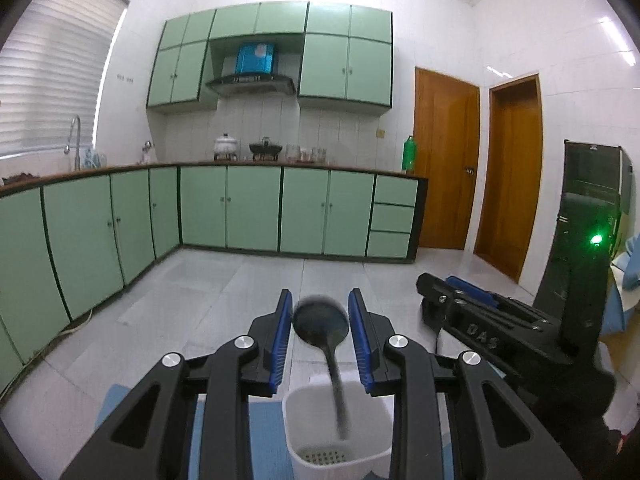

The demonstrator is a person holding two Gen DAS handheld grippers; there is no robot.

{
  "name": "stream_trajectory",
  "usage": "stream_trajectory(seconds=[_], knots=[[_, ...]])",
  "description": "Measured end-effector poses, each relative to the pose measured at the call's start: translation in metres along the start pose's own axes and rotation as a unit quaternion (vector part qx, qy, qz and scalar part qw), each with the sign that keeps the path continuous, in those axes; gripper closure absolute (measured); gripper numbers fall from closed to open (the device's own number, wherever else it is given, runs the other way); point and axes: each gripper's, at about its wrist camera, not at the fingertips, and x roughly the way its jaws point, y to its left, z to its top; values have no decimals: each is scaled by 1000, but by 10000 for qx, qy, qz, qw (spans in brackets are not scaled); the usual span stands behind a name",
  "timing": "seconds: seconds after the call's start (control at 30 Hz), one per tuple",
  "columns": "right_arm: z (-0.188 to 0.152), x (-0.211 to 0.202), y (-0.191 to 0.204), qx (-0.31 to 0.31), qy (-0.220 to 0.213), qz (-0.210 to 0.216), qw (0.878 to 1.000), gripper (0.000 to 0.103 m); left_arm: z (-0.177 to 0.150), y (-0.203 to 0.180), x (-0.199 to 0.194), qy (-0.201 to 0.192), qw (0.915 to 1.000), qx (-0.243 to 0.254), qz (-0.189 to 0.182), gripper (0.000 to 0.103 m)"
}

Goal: Organize utensils
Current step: 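Carry both spoons over the white holder and open both grippers to drop them in, then grasp the black chopstick with the right gripper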

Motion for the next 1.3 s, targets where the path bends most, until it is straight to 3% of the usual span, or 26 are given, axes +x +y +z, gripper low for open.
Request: stream_trajectory(seconds=[0.17, 0.3, 0.43, 0.67, 0.97, 1.3], knots=[[1, -25, -5, 127, 95, 15, 9999, 57, -1, 1, -20, 14, 10000, -40, 7, 68], [-6, -63, -9, 149, 348, 22, 9993, 43, -4, -3, -49, 164, 9998, -81, 21, 60], [-35, -105, -8, 106, 714, 142, 9973, 32, -25, -9, -84, 509, 9986, -122, 40, 51], [-116, -160, 3, -48, 1629, 109, 9866, 31, -99, -22, -133, 1598, 9869, -214, 88, 48], [-186, -195, 34, -415, 2377, 138, 9703, 31, -177, -27, -165, 2445, 9684, -430, 256, 47], [-218, -199, 66, -912, 2802, 181, 9554, 31, -207, -18, -174, 2811, 9570, -524, 486, 47]])
